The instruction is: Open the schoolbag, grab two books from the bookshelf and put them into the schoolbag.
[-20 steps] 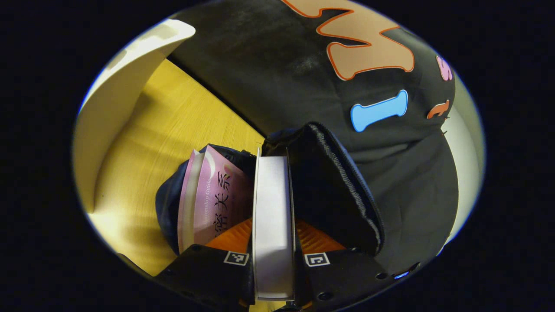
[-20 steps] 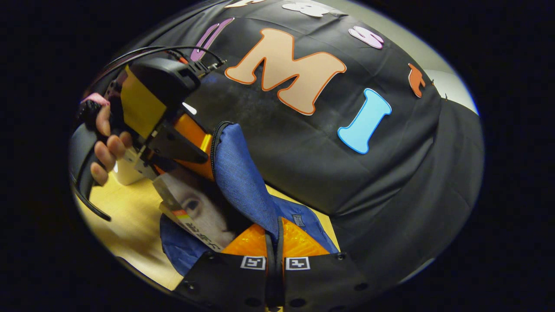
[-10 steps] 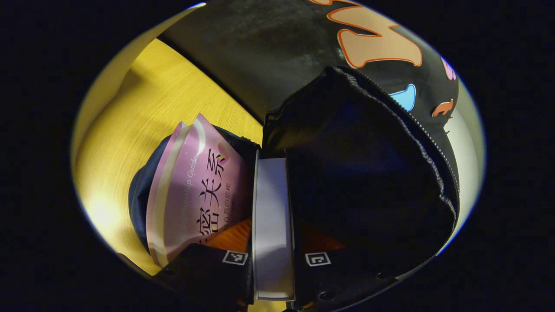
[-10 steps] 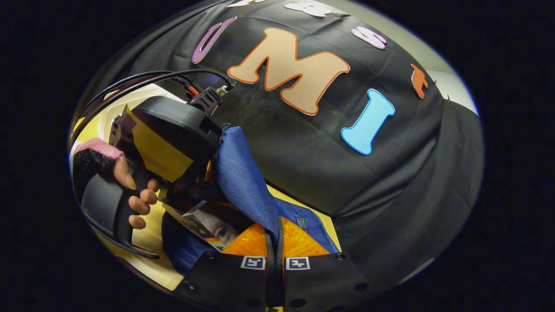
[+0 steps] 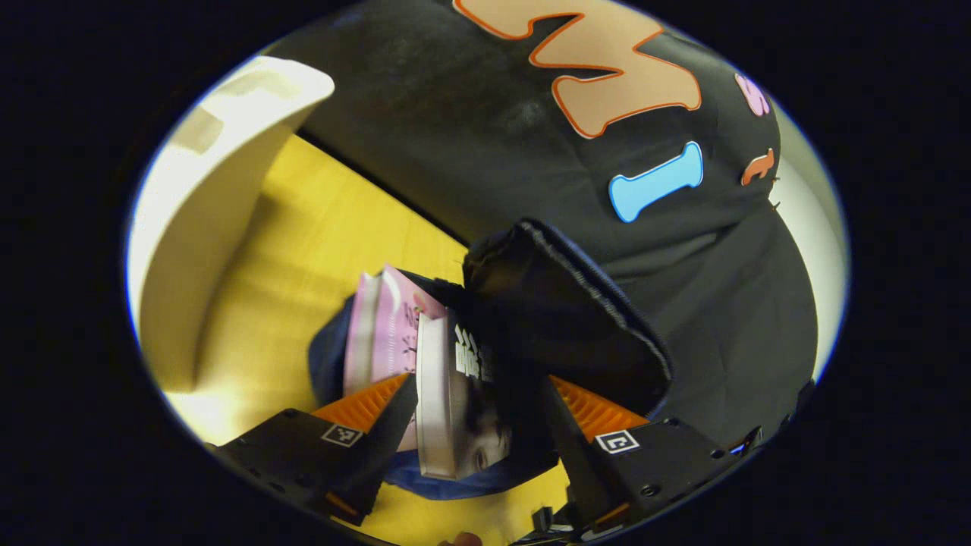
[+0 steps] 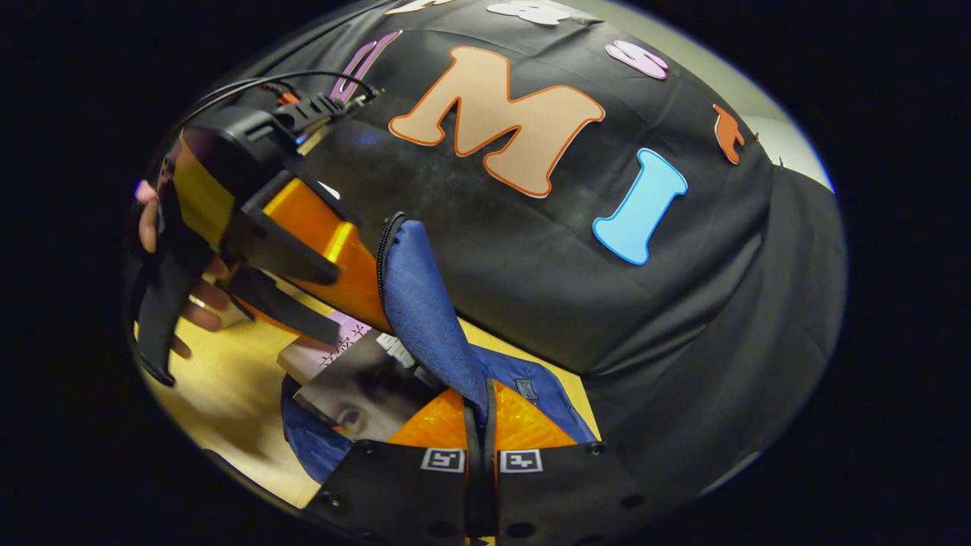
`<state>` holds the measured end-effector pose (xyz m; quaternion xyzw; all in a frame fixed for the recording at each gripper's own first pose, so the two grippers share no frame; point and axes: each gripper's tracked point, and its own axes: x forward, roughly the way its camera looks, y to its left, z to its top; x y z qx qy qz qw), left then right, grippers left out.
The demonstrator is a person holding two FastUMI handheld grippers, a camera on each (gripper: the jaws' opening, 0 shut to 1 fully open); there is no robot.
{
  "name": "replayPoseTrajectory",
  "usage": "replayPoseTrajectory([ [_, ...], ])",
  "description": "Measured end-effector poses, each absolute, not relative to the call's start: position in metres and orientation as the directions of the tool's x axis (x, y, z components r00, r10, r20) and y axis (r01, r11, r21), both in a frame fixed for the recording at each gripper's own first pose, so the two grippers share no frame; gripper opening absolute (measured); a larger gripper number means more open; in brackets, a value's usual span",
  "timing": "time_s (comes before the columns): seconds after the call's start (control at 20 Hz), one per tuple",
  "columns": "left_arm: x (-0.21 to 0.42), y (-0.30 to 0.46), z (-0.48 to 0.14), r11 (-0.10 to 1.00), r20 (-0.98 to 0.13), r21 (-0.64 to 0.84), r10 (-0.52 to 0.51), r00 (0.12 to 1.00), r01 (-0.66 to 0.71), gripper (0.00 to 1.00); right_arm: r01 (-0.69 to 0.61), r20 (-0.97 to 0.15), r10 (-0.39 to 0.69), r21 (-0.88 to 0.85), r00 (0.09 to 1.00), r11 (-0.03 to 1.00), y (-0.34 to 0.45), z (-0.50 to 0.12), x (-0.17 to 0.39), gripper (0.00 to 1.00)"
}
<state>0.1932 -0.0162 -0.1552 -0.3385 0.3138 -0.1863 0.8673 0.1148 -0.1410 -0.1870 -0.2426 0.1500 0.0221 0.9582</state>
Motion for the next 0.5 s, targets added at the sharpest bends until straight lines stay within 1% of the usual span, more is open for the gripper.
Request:
replayPoseTrajectory([
  [0.1, 0.178, 0.005, -0.151, 0.744, -0.437, -0.658, -0.504, 0.745, 0.118, 0.94, -0.121, -0.306, -0.025, -0.447, 0.952, 0.886, -0.14, -0.19, 0.112, 0.03],
  [0.15, 0.171, 0.014, -0.146, 0.763, -0.445, -0.636, -0.487, 0.752, 0.119, 0.95, -0.123, -0.311, -0.021, -0.438, 0.95, 0.891, -0.139, -0.192, 0.111, 0.06],
  [0.3, 0.15, 0.045, -0.133, 0.818, -0.457, -0.563, -0.428, 0.779, 0.119, 0.95, -0.14, -0.334, 0.0, -0.394, 0.942, 0.908, -0.135, -0.199, 0.107, 0.07],
  [0.35, 0.142, 0.052, -0.127, 0.828, -0.456, -0.547, -0.415, 0.788, 0.119, 0.95, -0.15, -0.345, 0.011, -0.379, 0.939, 0.913, -0.132, -0.201, 0.105, 0.01],
  [0.5, 0.124, 0.068, -0.105, 0.843, -0.431, -0.524, -0.387, 0.815, 0.123, 0.94, -0.178, -0.369, 0.04, -0.347, 0.928, 0.921, -0.125, -0.208, 0.096, 0.05],
])
